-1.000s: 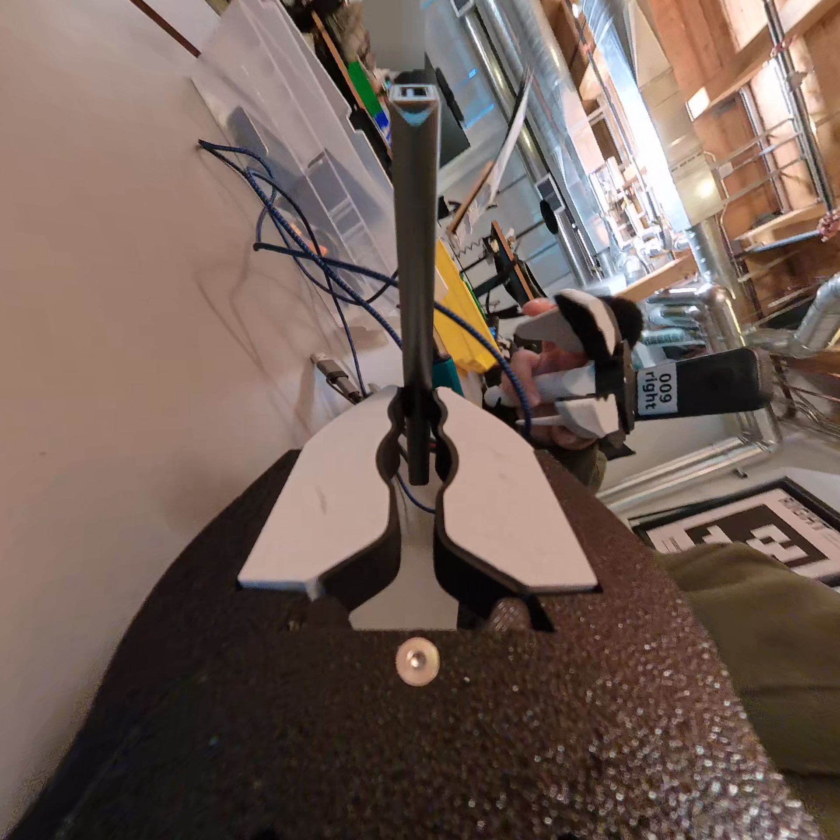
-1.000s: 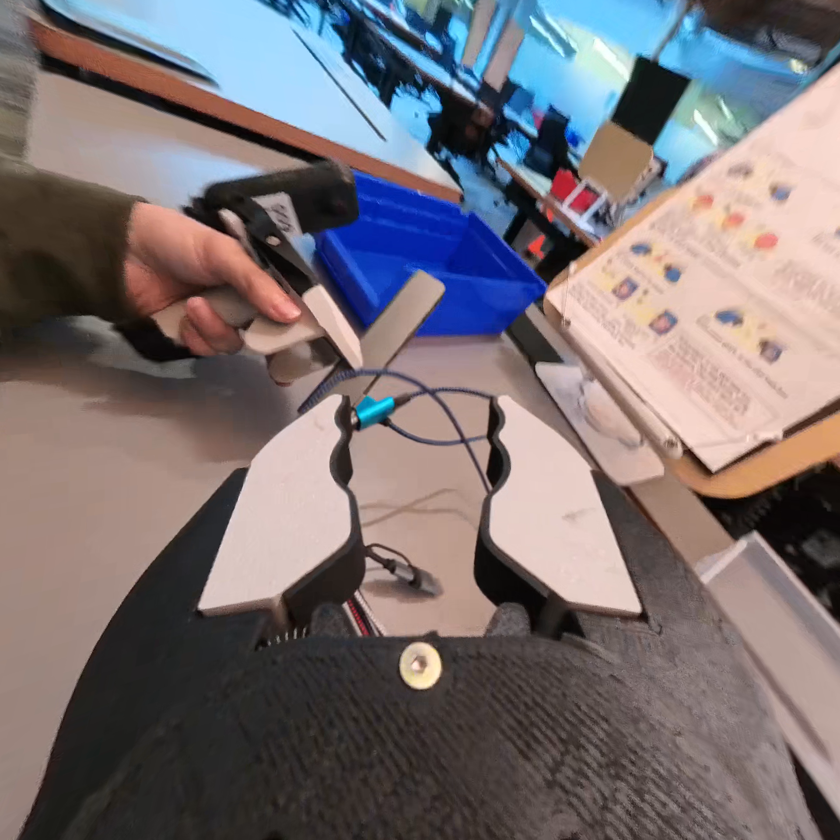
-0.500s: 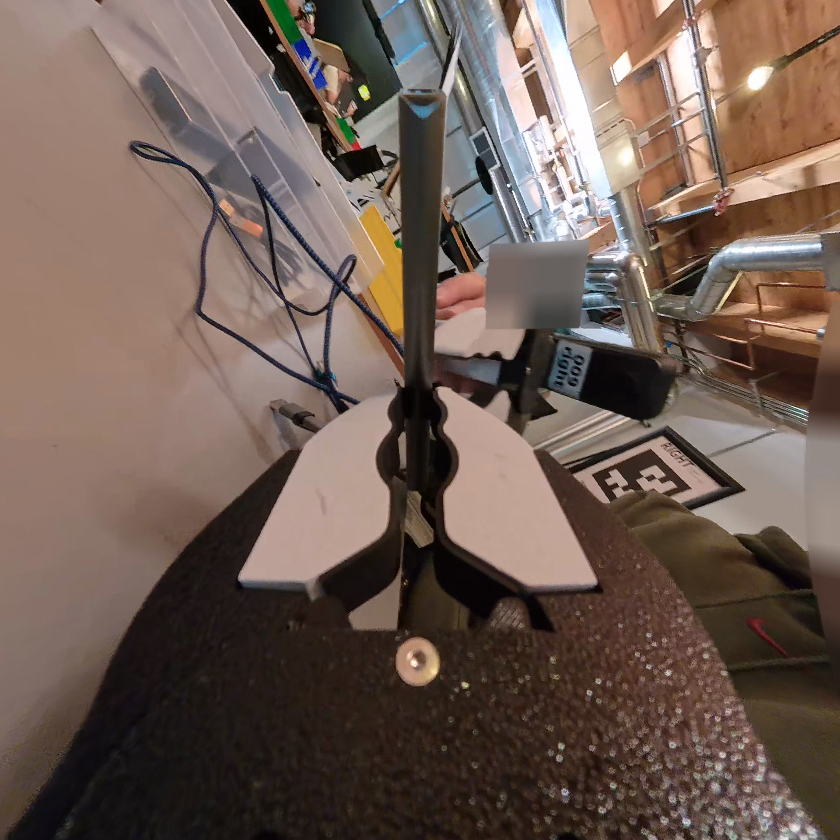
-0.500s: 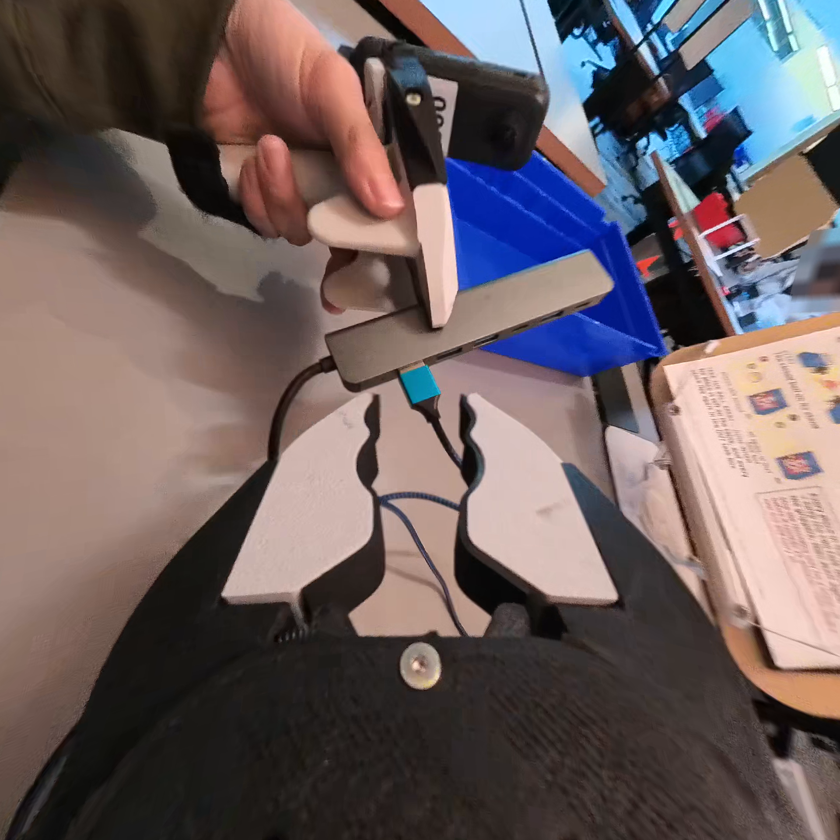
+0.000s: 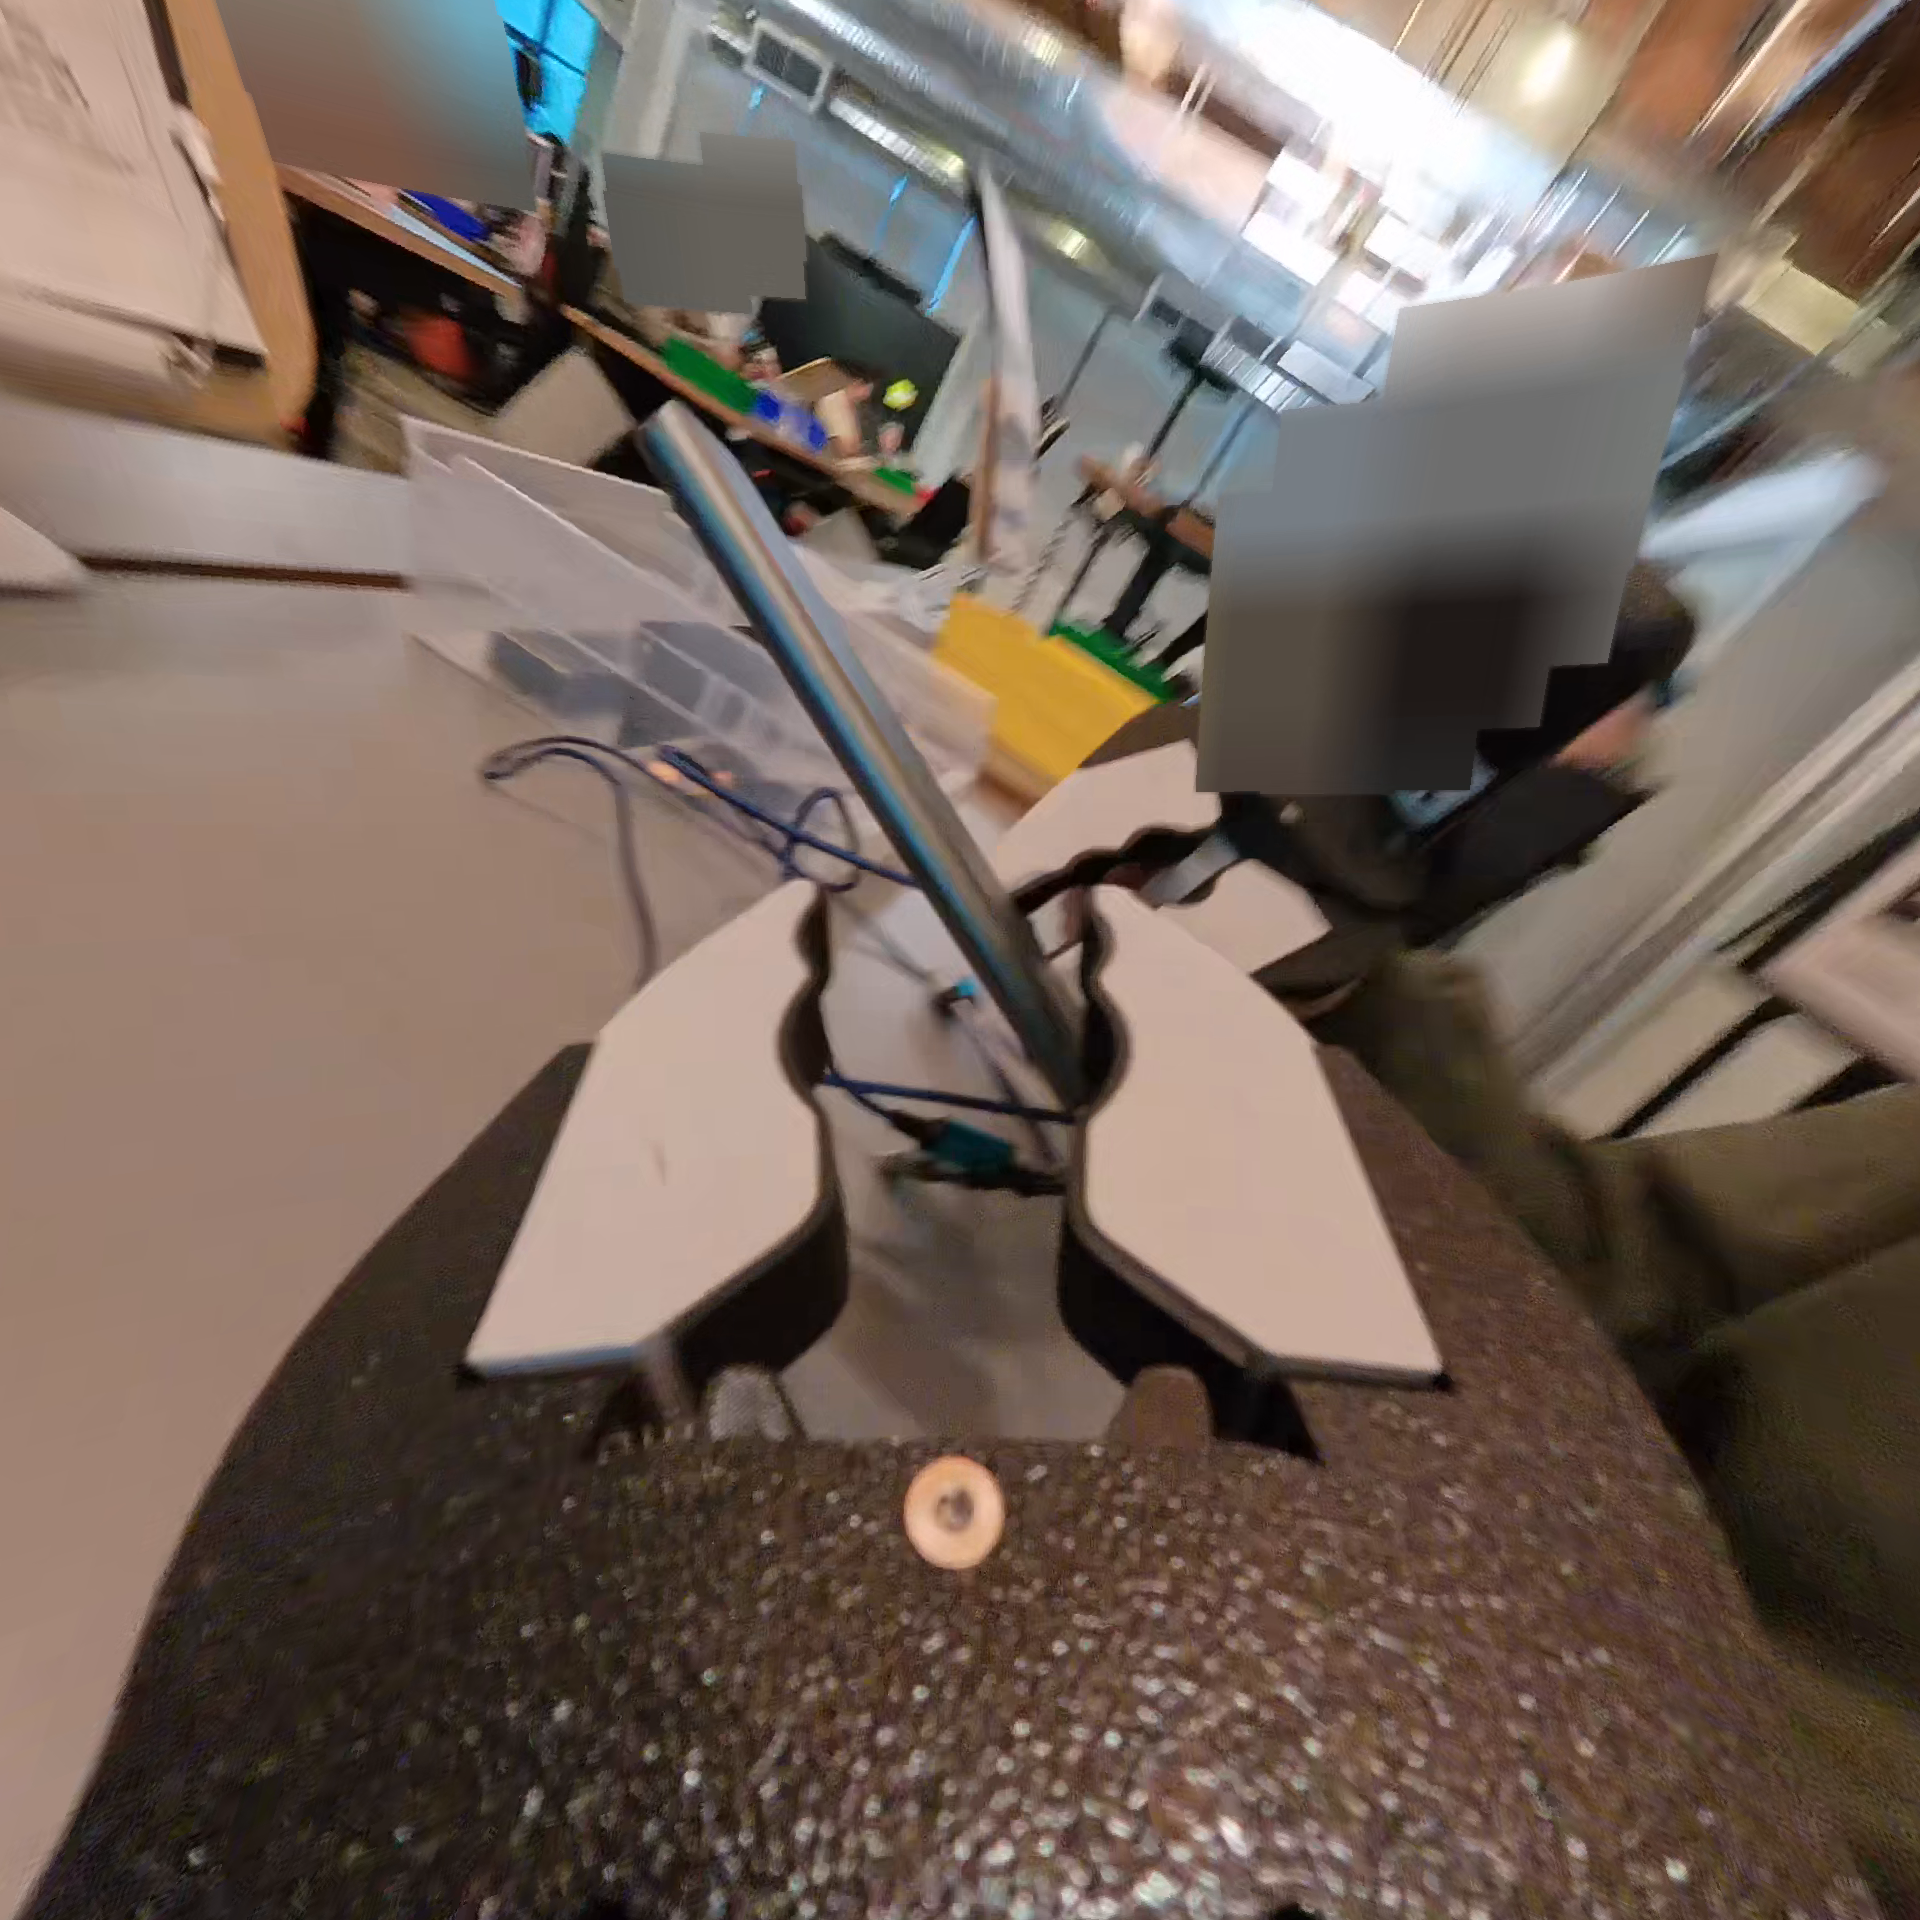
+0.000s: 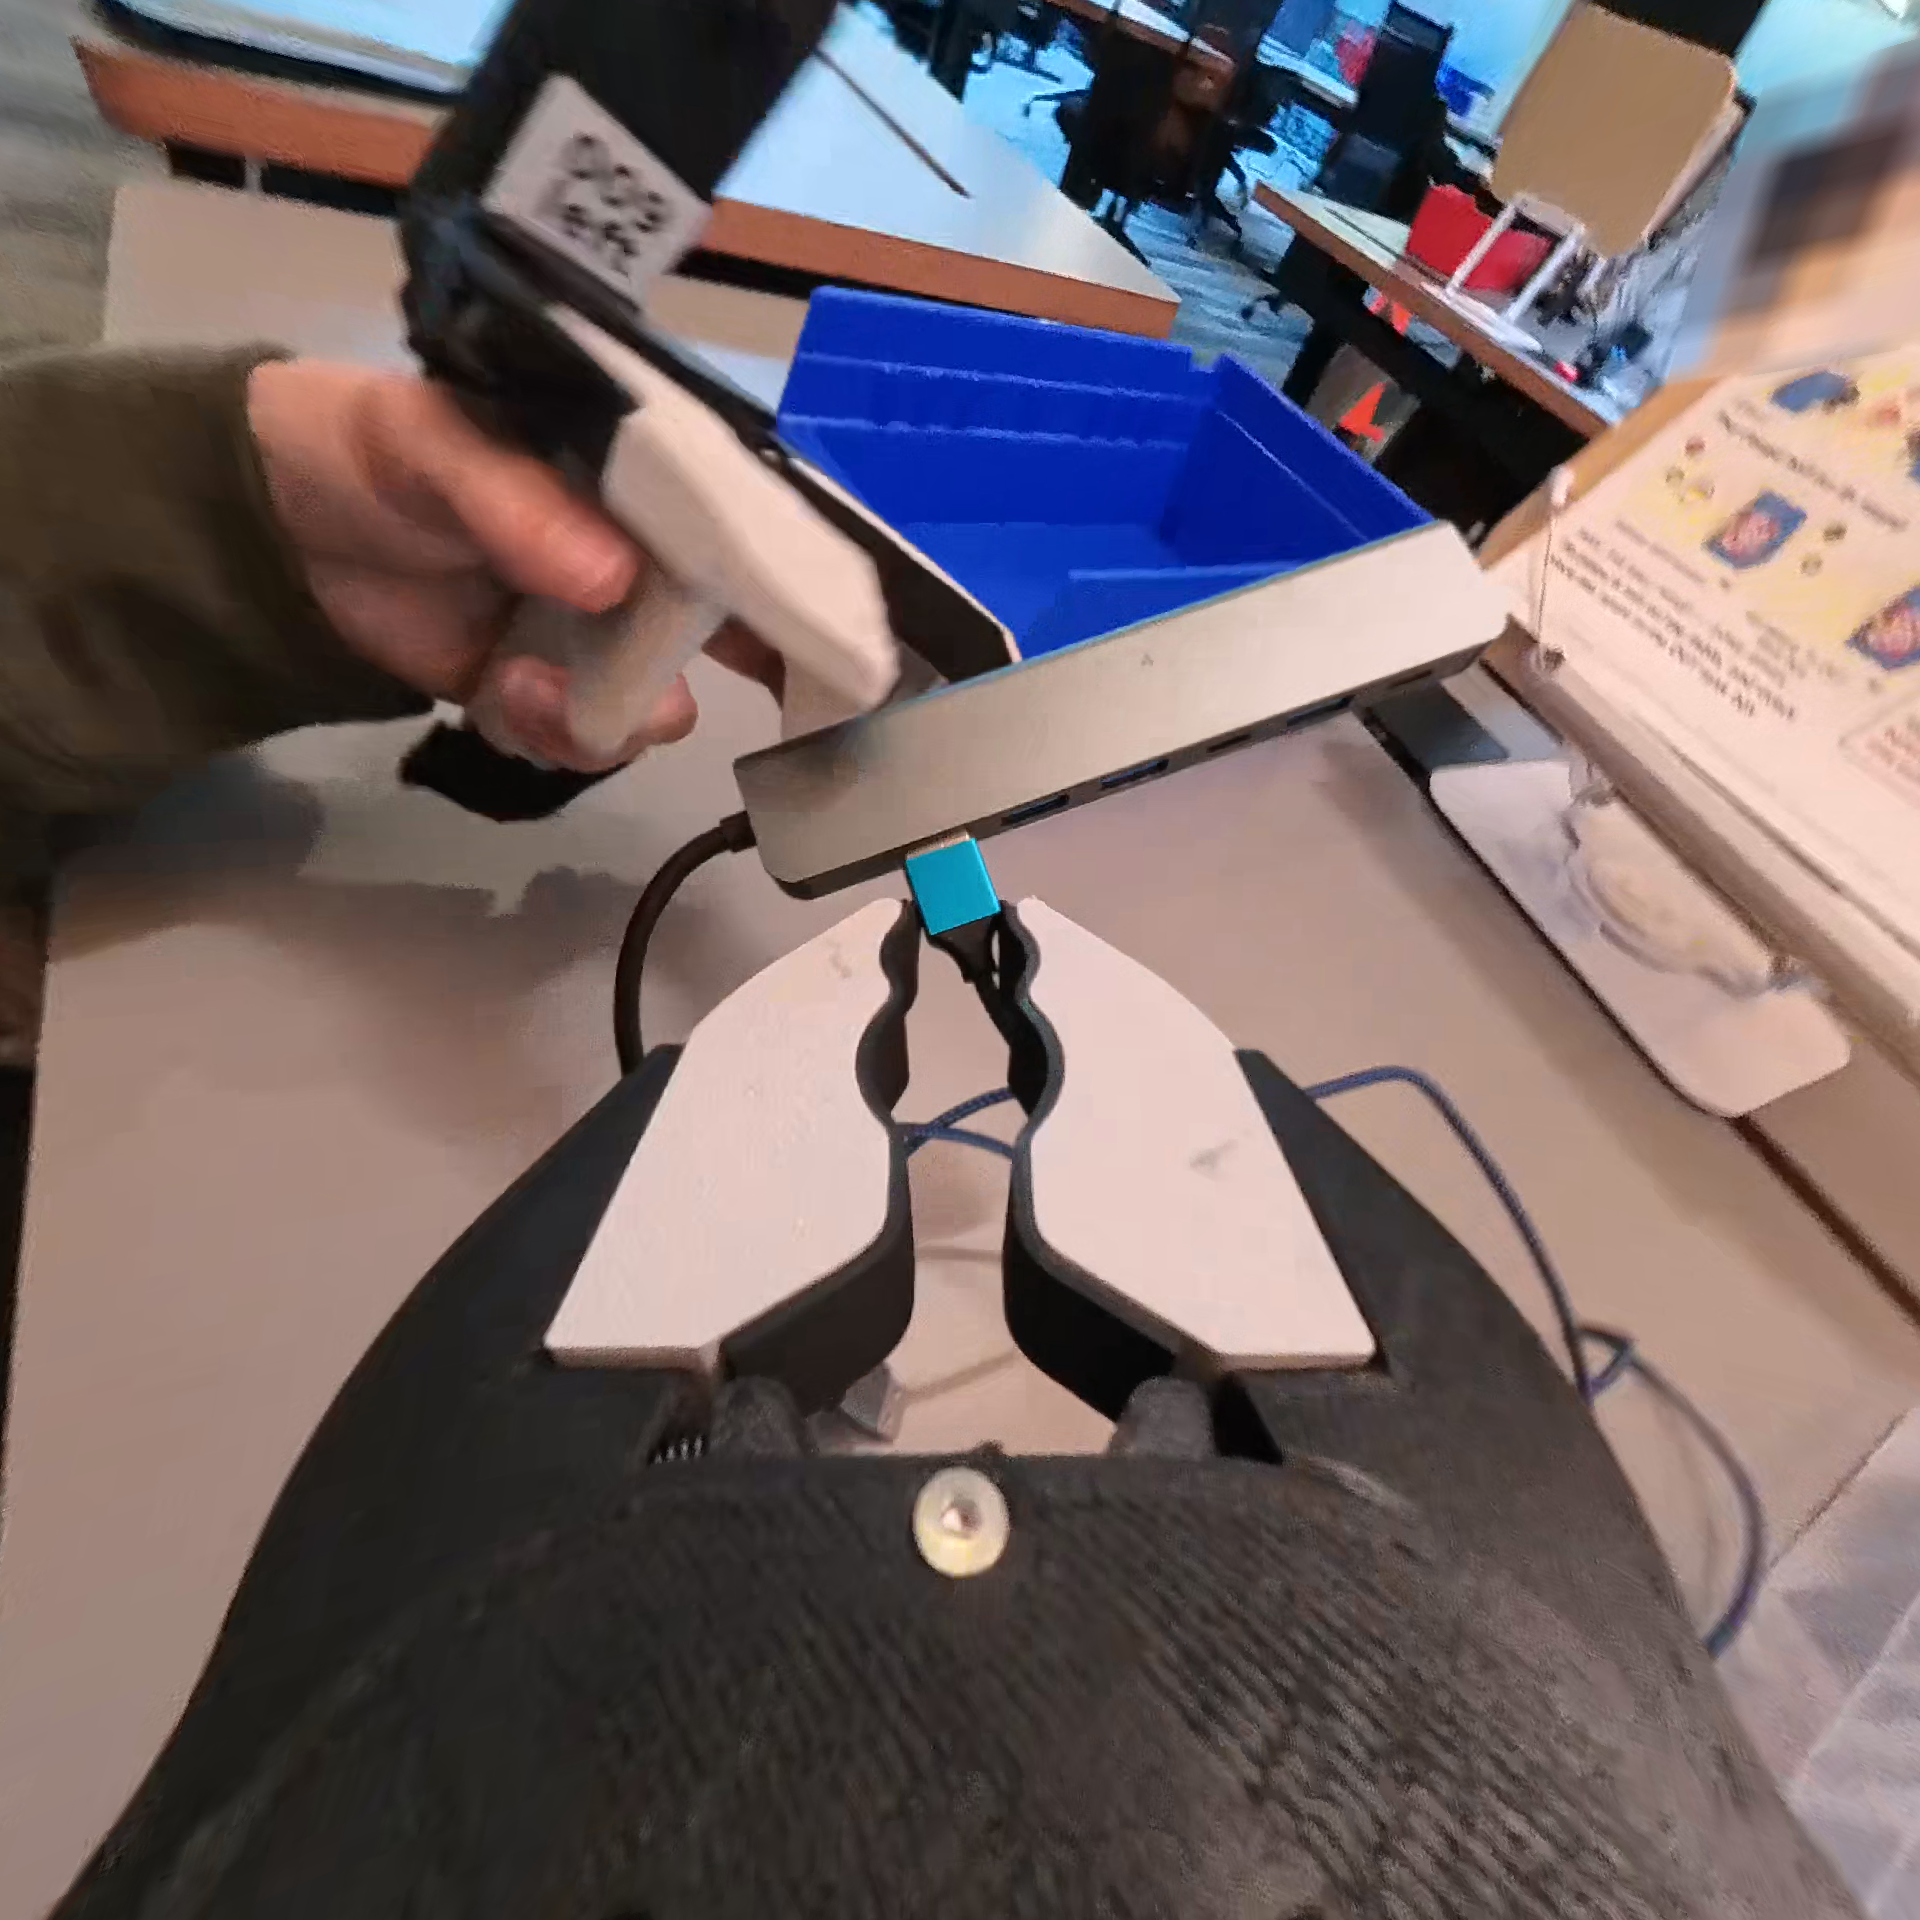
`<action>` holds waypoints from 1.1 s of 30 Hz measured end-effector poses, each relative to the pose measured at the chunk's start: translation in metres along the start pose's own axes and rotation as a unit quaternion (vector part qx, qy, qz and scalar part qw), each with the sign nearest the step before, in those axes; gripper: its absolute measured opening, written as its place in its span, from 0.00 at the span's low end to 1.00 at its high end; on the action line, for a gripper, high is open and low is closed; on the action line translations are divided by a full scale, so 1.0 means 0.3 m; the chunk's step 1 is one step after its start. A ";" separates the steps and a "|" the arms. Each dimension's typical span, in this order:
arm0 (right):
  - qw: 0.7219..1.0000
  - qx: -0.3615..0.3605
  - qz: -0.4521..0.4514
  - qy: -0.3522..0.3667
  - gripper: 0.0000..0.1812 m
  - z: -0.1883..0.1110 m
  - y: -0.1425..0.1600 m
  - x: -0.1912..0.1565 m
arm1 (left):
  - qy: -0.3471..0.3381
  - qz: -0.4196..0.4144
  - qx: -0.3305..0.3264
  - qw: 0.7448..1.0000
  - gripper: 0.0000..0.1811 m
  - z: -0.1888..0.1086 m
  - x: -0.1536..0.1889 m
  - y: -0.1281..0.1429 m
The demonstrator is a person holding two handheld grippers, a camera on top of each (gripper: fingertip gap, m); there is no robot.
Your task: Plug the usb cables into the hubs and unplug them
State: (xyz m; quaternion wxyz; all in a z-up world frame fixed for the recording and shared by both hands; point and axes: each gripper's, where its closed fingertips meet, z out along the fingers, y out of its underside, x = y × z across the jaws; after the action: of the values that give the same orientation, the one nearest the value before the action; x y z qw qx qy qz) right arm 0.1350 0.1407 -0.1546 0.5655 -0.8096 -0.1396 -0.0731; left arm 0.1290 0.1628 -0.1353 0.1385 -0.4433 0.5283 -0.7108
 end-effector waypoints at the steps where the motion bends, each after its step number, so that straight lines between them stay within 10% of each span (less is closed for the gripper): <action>1: 0.999 -0.001 0.031 0.012 0.08 -0.008 0.006 0.017 | -0.029 0.046 -0.016 0.998 0.32 0.010 -0.006 0.012; 15: 0.980 -0.019 0.162 0.116 0.07 -0.050 0.036 0.111 | -0.283 0.410 -0.090 0.863 0.22 0.115 0.012 0.026; 33: 0.974 0.024 0.178 0.135 0.07 -0.065 0.071 0.135 | -0.293 0.364 -0.026 0.884 0.21 0.114 -0.042 0.044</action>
State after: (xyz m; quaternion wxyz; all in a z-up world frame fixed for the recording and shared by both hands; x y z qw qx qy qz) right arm 0.1809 0.1215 -0.1556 0.6020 -0.7904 0.0833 -0.0766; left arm 0.1592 0.1443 -0.1513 0.5241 -0.4118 0.6060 -0.4342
